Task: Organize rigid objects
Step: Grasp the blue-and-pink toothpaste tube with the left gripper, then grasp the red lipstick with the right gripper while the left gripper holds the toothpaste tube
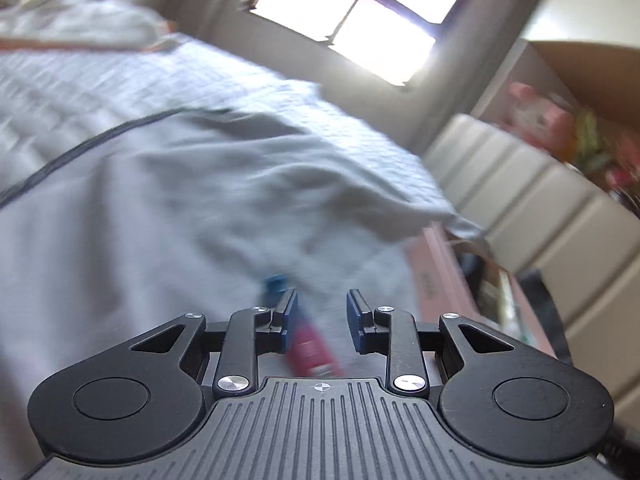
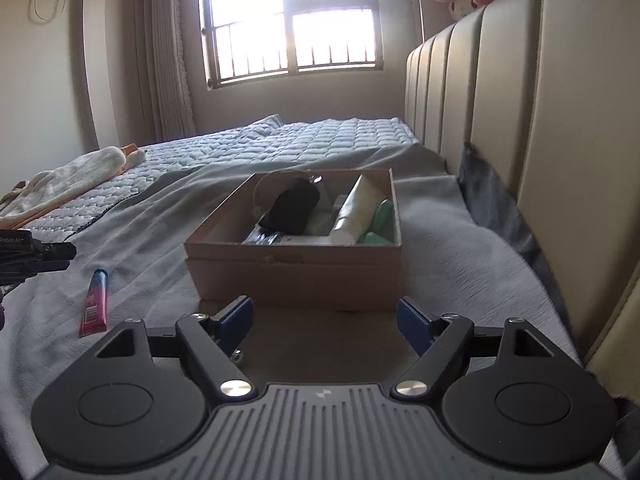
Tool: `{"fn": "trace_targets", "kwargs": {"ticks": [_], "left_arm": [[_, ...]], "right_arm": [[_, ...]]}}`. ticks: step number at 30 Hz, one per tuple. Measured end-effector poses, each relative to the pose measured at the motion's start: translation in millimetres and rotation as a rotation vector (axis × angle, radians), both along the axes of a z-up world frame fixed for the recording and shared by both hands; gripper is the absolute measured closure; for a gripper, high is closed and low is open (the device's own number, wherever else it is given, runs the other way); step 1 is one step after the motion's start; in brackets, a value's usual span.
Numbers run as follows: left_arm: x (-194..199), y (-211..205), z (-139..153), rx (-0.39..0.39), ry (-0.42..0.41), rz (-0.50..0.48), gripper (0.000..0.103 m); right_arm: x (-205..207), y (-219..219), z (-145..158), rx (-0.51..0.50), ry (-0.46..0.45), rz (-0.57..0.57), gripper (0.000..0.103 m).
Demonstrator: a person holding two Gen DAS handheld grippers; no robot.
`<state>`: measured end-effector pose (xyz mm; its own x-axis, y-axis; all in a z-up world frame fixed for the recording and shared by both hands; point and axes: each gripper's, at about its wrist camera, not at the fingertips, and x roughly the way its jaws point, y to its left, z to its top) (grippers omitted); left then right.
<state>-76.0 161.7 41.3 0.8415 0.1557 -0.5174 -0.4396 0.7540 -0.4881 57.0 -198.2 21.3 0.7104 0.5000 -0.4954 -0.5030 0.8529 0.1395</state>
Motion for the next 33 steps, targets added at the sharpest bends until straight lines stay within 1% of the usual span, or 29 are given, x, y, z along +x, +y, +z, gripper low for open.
{"fn": "trace_targets", "kwargs": {"ticks": [2,5,8,10,11,13,15,18,20,21,24,26,28,30,31,33], "left_arm": [[-4,12,-8,-0.052,0.048,0.024,0.074],[-3,14,-9,-0.070,0.048,-0.001,0.074],[10,9,-7,-0.033,0.035,0.006,0.074],[24,7,-7,-0.011,0.044,0.021,0.074],[31,5,-9,-0.001,0.057,0.024,0.073],[45,1,-15,0.021,0.100,0.027,0.073],[55,-5,-21,0.037,0.132,0.011,0.070],[65,-17,-31,0.073,0.164,-0.028,0.068],[67,-29,-33,0.143,0.168,-0.060,0.068],[67,-34,-33,0.164,0.171,-0.089,0.068],[64,-51,-36,0.164,0.160,-0.217,0.069],[59,-65,-36,0.199,0.152,-0.270,0.069],[55,-76,-37,0.214,0.149,-0.316,0.069],[52,-85,-38,0.245,0.149,-0.336,0.069],[52,-88,-39,0.276,0.152,-0.337,0.069],[51,-93,-42,0.307,0.150,-0.332,0.068]], "right_arm": [[-4,10,-11,0.007,0.020,0.014,0.024],[-12,26,-24,-0.025,0.003,0.007,0.024],[-19,33,-32,-0.077,-0.031,-0.009,0.024],[-21,31,-28,-0.065,-0.050,-0.003,0.022],[-22,31,-29,-0.061,-0.052,-0.002,0.019],[-20,30,-32,-0.056,-0.036,-0.002,0.018],[-16,31,-36,-0.060,-0.002,-0.001,0.018],[-9,30,-39,-0.049,0.041,0.009,0.018],[-6,29,-41,-0.036,0.060,0.012,0.018],[-6,28,-41,-0.030,0.063,0.012,0.018],[-6,29,-42,-0.037,0.062,0.012,0.018],[-7,30,-42,-0.044,0.062,0.010,0.018],[-7,30,-42,-0.047,0.062,0.009,0.018],[-5,31,-41,-0.053,0.064,0.007,0.017],[-5,32,-41,-0.060,0.065,0.006,0.017],[-4,36,-41,-0.086,0.068,0.003,0.017]]}}
